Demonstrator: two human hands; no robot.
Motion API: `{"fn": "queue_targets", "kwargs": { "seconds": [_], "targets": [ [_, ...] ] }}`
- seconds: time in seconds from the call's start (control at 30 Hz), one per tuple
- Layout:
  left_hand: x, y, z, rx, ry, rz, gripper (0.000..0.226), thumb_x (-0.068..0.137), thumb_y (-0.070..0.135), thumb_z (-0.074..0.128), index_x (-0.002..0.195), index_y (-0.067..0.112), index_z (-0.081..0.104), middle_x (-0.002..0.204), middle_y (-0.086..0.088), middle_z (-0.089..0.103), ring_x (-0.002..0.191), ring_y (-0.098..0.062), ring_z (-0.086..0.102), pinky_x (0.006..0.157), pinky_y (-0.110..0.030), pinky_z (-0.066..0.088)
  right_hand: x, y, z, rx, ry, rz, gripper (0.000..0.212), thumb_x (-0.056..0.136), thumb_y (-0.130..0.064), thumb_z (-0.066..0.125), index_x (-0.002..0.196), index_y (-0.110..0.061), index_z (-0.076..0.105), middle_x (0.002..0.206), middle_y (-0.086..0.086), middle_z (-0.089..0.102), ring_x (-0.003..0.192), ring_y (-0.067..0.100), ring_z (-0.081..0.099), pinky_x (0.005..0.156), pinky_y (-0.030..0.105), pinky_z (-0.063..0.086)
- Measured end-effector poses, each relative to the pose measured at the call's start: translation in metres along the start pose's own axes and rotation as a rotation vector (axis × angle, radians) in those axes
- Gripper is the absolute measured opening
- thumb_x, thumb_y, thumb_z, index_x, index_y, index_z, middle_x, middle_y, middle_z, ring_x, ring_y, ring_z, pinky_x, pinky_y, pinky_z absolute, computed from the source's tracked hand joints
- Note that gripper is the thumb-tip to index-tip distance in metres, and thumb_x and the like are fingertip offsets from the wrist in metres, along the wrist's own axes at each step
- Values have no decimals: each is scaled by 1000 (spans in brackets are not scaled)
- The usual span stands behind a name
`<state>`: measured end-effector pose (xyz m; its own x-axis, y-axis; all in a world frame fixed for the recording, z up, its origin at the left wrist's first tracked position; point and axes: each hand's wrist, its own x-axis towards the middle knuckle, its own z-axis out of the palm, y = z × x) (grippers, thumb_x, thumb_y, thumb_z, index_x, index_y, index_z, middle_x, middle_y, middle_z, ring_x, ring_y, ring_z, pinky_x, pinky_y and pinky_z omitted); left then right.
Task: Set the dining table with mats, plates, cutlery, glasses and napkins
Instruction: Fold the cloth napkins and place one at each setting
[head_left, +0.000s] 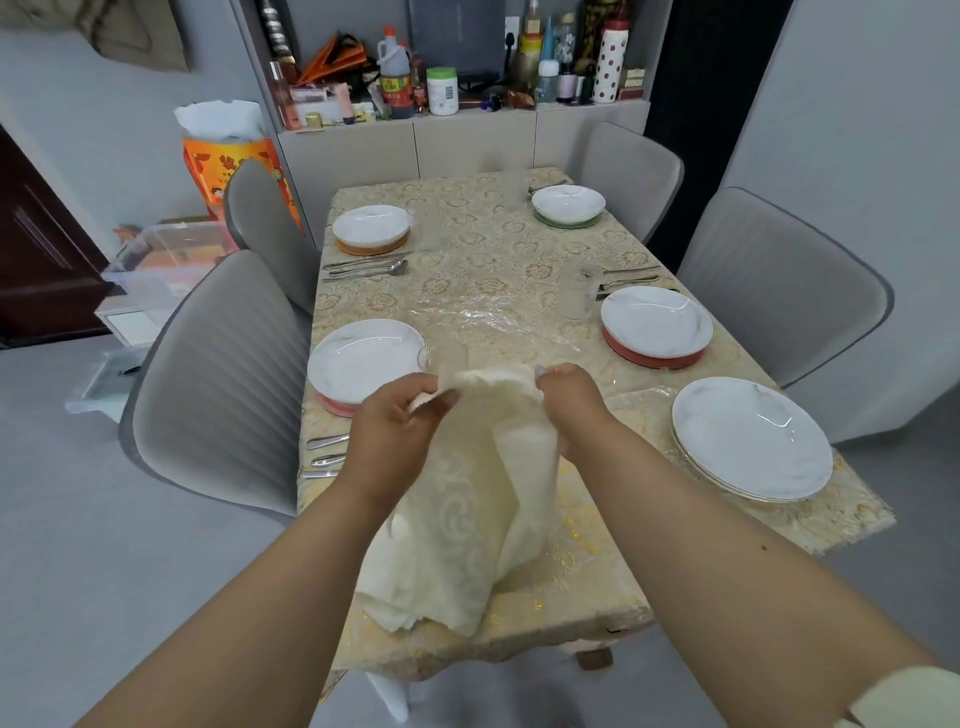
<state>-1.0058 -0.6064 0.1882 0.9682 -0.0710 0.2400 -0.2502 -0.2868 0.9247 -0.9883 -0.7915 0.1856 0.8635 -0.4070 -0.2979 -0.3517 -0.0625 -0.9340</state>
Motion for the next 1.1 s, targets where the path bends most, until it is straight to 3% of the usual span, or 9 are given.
{"fn": "queue_targets", "kwargs": {
  "seconds": [0.1, 0.23, 0.33, 0.53, 0.63, 0.7, 0.83, 0.97, 1.1],
  "targets": [
    [4, 7, -6, 87, 26, 32, 39, 93, 27, 61, 72, -3, 46, 65, -2, 36, 57, -7, 30, 52, -21, 26, -3, -1, -12, -42, -56, -110, 29, 94, -34, 57, 72, -17, 49, 70, -1, 48, 64, 15, 44, 62, 28, 36],
    [11, 11, -9, 59, 85, 30, 34, 97, 28, 55, 72, 8, 45, 73, -4, 42, 64, -7, 38, 61, -22, 34, -8, 7, -22, -34, -395, -103, 28, 80, -39, 74, 73, -16, 60, 72, 3, 58, 66, 17, 53, 60, 27, 42],
    [14, 10, -12, -140, 120, -57, 32, 94, 40, 51, 90, 9, 54, 86, -18, 54, 78, -21, 49, 72, -46, 45, 1, 14, -32, 106, -181, 11, 29, 83, -30, 73, 71, -9, 57, 77, 9, 53, 71, 19, 50, 63, 29, 40],
    [22, 5, -11, -272, 277, -315, 36, 98, 47, 43, 122, 23, 54, 122, -1, 61, 112, -19, 58, 102, -41, 45, -8, 9, -35, 560, -115, 51, 8, 93, -11, 58, 100, -7, 58, 87, 7, 65, 76, 19, 65, 74, 35, 52],
    [29, -1, -20, -246, 369, -357, 48, 95, 53, 40, 130, 21, 48, 126, -4, 60, 117, -24, 57, 103, -49, 44, -9, 7, -37, 382, -6, -64, 19, 87, -15, 65, 103, -12, 55, 93, 8, 58, 77, 14, 60, 73, 32, 50],
    [31, 1, -20, -275, 382, -369, 39, 99, 46, 41, 127, 20, 50, 121, -5, 62, 111, -24, 60, 99, -48, 47, -15, 10, -37, 107, -240, -197, 37, 70, -32, 78, 102, -24, 61, 100, -3, 63, 80, 7, 60, 72, 23, 49],
    [24, 16, 0, -429, 284, -472, 29, 102, 37, 42, 123, 19, 50, 105, -4, 64, 89, -17, 63, 71, -29, 53, -33, 16, -11, -423, -584, -280, 27, 70, -23, 84, 79, -22, 59, 74, -11, 52, 65, -1, 46, 61, 13, 37],
    [11, 18, -6, -310, 113, -415, 46, 88, 44, 65, 120, 16, 46, 100, -1, 60, 89, -17, 62, 71, -32, 52, -29, 20, -10, -87, -511, -63, 13, 81, -13, 74, 89, -8, 66, 80, 8, 60, 72, 17, 55, 69, 26, 45],
    [-17, -3, 5, -176, -278, -210, 56, 52, 23, 90, 103, 21, 66, 98, 2, 72, 88, -6, 66, 75, -25, 53, -32, 24, -1, 418, -636, 265, 38, 85, -16, 63, 118, 2, 60, 107, 21, 63, 93, 31, 64, 84, 41, 53]
  ]
}}
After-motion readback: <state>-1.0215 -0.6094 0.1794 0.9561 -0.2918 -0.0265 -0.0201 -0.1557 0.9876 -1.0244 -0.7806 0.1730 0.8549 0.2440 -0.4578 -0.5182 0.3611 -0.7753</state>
